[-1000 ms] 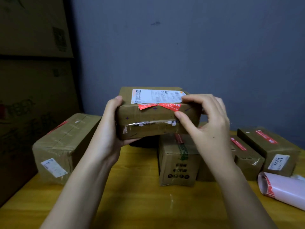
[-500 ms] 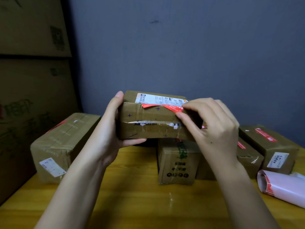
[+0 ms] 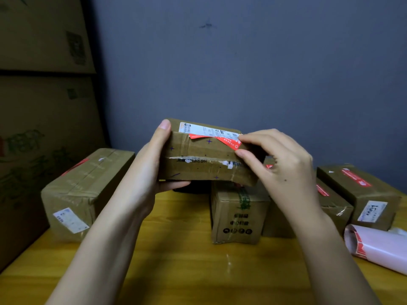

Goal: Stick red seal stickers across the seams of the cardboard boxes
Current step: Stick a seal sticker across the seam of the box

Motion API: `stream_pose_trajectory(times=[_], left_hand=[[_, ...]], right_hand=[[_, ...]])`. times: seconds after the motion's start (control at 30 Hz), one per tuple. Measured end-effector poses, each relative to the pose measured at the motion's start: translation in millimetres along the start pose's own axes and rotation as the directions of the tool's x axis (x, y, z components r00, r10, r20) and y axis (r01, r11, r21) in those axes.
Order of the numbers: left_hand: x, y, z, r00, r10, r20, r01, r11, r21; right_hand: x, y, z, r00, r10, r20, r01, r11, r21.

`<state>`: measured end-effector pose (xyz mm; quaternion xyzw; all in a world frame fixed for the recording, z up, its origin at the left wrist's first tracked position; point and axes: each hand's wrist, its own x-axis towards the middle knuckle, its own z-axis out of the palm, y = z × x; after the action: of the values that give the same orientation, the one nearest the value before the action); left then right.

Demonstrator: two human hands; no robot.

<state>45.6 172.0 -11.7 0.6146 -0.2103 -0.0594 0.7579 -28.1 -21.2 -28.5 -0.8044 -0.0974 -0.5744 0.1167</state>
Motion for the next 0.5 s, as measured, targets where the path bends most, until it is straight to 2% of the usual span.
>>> stream_pose_trajectory(times=[0.2, 0.33, 0.4, 0.5], left_hand=[[0, 2, -1, 0.999, -0.009, -0.047, 0.012, 0.999, 0.049], [-3, 5, 1, 0.998, -0.018, -0.065, 0.022, 0.997, 0.071], [15, 10, 5, 0.987, -0.031, -0.156, 0.041, 0.997, 0.063], [39, 7, -6, 0.965, 0.02, -0.263, -0.028, 0.999, -0.026]], right_hand=[[1, -2, -3, 0.998, -0.023, 0.06, 0.025, 0.999, -0.035], [0, -3, -2, 0.998, -0.036, 0.049, 0.038, 0.998, -0.043], [-1, -3, 0, 0.998, -0.044, 0.045, 0.046, 0.998, -0.047], [-3, -1, 2, 0.998, -0.059, 0.026, 0.06, 0.997, -0.057]])
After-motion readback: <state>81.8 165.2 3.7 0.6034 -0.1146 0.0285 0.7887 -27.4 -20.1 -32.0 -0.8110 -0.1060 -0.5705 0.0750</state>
